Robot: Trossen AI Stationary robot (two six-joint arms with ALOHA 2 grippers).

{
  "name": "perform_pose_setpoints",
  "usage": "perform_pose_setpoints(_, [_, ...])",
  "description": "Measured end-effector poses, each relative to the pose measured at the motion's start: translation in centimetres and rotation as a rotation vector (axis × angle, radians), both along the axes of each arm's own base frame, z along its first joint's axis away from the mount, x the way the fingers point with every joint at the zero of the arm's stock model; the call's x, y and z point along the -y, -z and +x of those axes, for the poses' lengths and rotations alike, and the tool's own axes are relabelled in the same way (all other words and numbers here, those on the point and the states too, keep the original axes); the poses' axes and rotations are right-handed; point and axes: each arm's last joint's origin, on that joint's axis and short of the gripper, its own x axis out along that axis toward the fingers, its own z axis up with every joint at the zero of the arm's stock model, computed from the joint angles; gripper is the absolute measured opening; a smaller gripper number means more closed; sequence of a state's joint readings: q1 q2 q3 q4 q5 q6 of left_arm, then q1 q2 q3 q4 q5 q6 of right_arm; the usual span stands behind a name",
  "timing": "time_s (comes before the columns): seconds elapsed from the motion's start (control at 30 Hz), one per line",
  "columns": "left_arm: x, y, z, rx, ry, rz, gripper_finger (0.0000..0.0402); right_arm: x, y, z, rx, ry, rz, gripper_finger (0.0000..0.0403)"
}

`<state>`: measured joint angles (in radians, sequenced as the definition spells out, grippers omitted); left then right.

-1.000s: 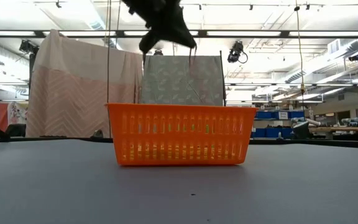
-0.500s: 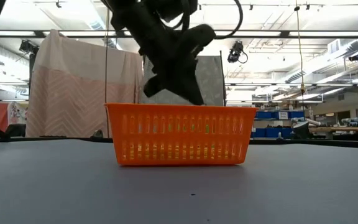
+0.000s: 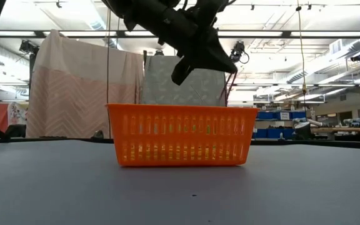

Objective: Sort rubber bands into baskets
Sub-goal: Put the red rubber band into the green bin

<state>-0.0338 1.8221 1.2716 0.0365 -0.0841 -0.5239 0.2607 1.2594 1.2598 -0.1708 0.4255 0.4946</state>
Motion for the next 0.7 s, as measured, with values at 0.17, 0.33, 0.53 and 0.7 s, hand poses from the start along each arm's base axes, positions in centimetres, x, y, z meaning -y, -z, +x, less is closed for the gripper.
perform_pose_setpoints(0.17, [0.0,0.5,-0.7,-0.101,0.001,0.006,0.0002,0.0,0.1,0.0,-0.005,0.0,0.0,0.0311])
perform_pose_setpoints(0.33, [-0.3,-1.2,-2.9,-0.201,-0.046,0.099,0.0001,0.0,0.1,0.0,-0.01,0.0,-0.002,0.0311])
perform_pose_setpoints(0.53, [-0.7,-2.8,-5.0,-0.287,-0.068,0.192,0.0001,0.0,0.1,0.0,-0.013,0.0,-0.003,0.0311])
perform_pose_setpoints(0.7, [-0.5,-1.5,-4.5,-0.324,-0.054,0.181,0.0001,0.0,0.1,0.0,-0.013,0.0,-0.003,0.0311])
